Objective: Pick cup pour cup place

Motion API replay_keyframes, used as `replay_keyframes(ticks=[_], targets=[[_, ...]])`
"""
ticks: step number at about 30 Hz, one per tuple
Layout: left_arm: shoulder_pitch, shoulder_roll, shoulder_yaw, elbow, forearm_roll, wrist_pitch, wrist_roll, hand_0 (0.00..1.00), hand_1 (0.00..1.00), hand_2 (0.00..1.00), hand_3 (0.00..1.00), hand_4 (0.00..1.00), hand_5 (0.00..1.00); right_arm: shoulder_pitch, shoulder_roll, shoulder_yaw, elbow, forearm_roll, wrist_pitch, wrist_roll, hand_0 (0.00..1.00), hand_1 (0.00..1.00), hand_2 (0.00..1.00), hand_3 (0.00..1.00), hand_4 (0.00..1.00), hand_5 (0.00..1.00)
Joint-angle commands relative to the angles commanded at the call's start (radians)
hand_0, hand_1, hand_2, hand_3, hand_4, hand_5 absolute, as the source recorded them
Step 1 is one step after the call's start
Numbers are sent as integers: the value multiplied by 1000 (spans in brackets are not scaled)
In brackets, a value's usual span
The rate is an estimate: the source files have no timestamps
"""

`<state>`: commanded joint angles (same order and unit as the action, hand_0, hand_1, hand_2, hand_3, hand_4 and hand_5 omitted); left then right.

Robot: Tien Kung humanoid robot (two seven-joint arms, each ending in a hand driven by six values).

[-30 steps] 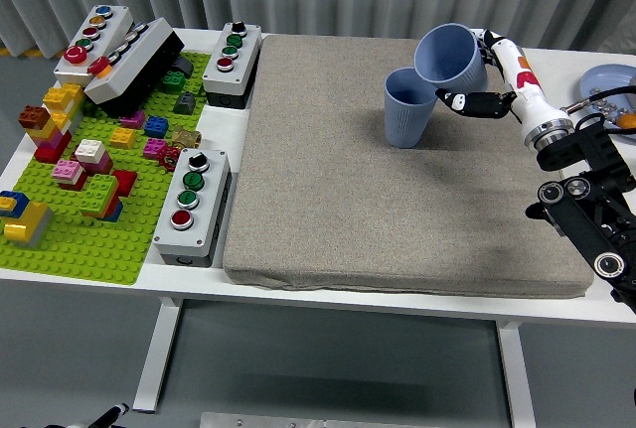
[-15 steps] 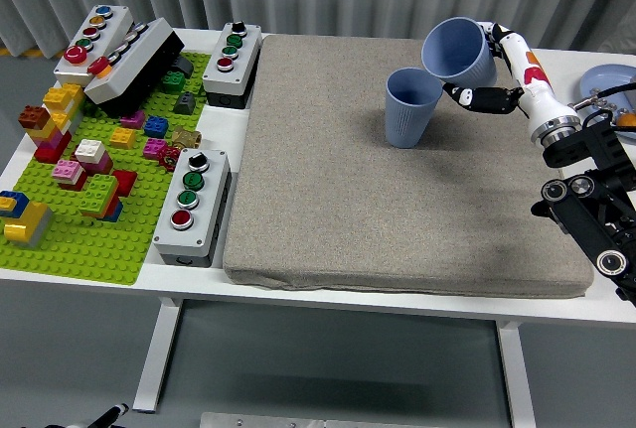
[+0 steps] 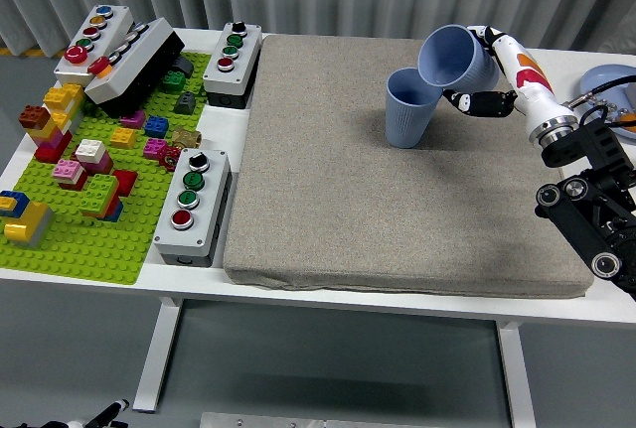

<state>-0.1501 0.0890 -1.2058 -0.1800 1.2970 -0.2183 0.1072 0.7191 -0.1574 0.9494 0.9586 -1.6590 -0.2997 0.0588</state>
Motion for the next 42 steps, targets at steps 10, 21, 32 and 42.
replay_keyframes(ticks=[10, 21, 32, 42], targets=[[-3, 1, 1, 0, 0, 0, -1, 832, 840, 915, 814, 635, 998, 22, -9, -3, -35, 9, -1, 4, 730, 603, 485, 540, 684, 76], [-7, 2, -1, 0, 2, 0, 0, 831, 841, 915, 814, 635, 998, 39, -3, -27, -62, -10, -4, 4, 730, 604, 484, 540, 684, 76], [-9, 3, -1, 0, 3, 0, 0, 832, 841, 916, 814, 635, 998, 56, 0, -39, -68, -45, -10, -3, 733, 604, 483, 536, 682, 77], [-7, 4, -1, 0, 3, 0, 1, 832, 841, 915, 814, 636, 998, 65, 0, -55, -73, -113, -18, -7, 731, 604, 481, 534, 680, 75]])
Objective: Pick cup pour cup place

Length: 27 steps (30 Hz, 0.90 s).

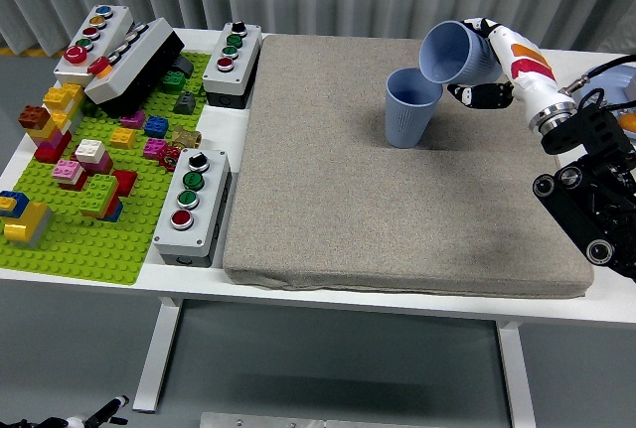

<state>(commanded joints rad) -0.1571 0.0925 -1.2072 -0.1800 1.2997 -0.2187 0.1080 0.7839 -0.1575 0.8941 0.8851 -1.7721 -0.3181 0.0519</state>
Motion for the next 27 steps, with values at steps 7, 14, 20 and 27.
replay_keyframes(ticks=[7, 14, 20, 27], targets=[[0, 1, 1, 0, 1, 0, 0, 832, 842, 916, 815, 636, 998, 13, -6, -19, -21, -28, -7, 1, 732, 605, 482, 533, 680, 75], [0, 3, 0, 0, 1, 1, 0, 832, 841, 916, 814, 636, 998, 21, -8, -36, -35, -40, -20, 1, 733, 605, 481, 529, 678, 73], [-1, 3, 0, 0, 1, 1, 0, 832, 842, 917, 815, 636, 998, 28, -12, -49, -44, -52, -35, 9, 734, 604, 481, 524, 678, 72], [-5, 3, 0, 0, 1, 1, -1, 832, 842, 917, 815, 636, 998, 35, -17, -51, -38, -77, -44, 4, 735, 604, 480, 524, 677, 72]])
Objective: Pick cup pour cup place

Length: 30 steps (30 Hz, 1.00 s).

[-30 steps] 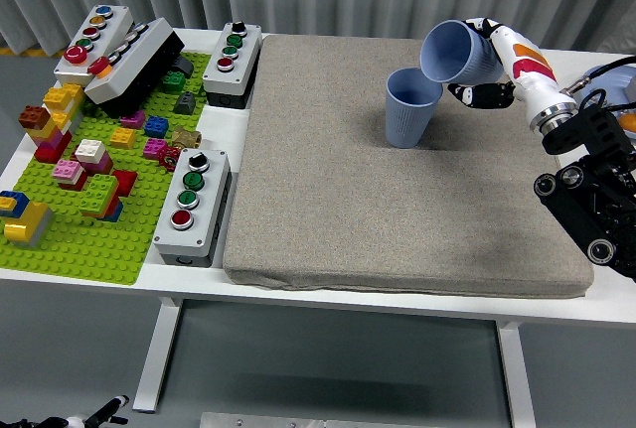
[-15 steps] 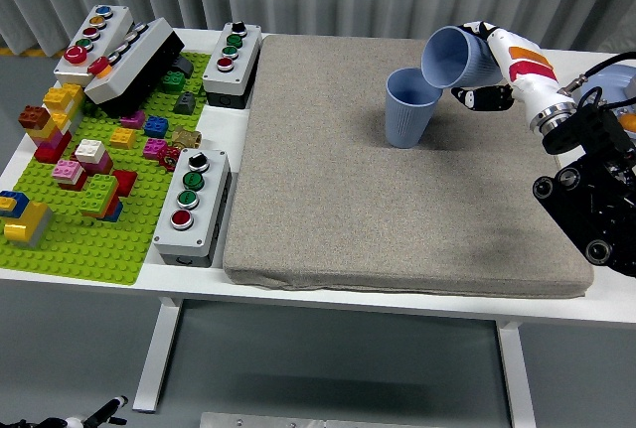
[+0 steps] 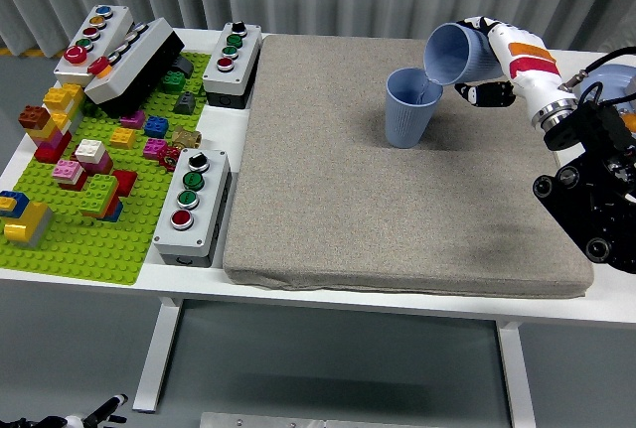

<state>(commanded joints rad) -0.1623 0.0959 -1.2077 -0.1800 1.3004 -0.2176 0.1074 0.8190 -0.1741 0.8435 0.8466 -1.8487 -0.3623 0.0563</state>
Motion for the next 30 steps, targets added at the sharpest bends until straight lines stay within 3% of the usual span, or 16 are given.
replay_keyframes(ticks=[30], targets=[[-3, 2, -4, 0, 3, 0, 1, 833, 843, 918, 815, 636, 998, 21, -9, -56, 10, -46, -56, 5, 737, 608, 477, 518, 674, 61]])
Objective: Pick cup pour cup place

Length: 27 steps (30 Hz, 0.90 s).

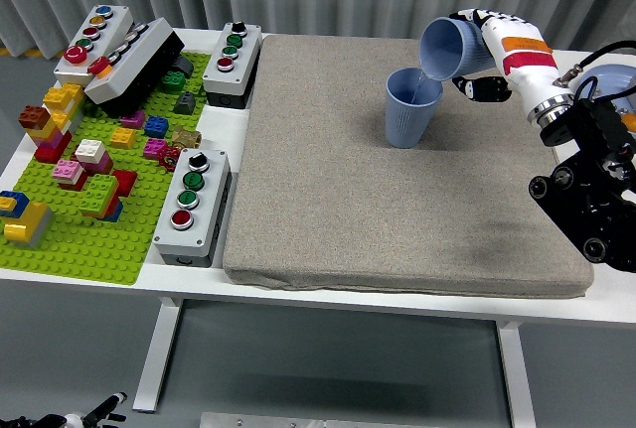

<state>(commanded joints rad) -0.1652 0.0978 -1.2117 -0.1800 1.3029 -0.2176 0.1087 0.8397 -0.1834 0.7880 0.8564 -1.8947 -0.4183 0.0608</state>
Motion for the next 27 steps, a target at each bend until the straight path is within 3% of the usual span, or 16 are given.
replay_keyframes(ticks=[27], targets=[[3, 3, 2, 0, 2, 0, 1, 835, 843, 918, 815, 637, 998, 13, -7, -61, -25, 7, -63, 10, 776, 618, 478, 508, 676, 53]])
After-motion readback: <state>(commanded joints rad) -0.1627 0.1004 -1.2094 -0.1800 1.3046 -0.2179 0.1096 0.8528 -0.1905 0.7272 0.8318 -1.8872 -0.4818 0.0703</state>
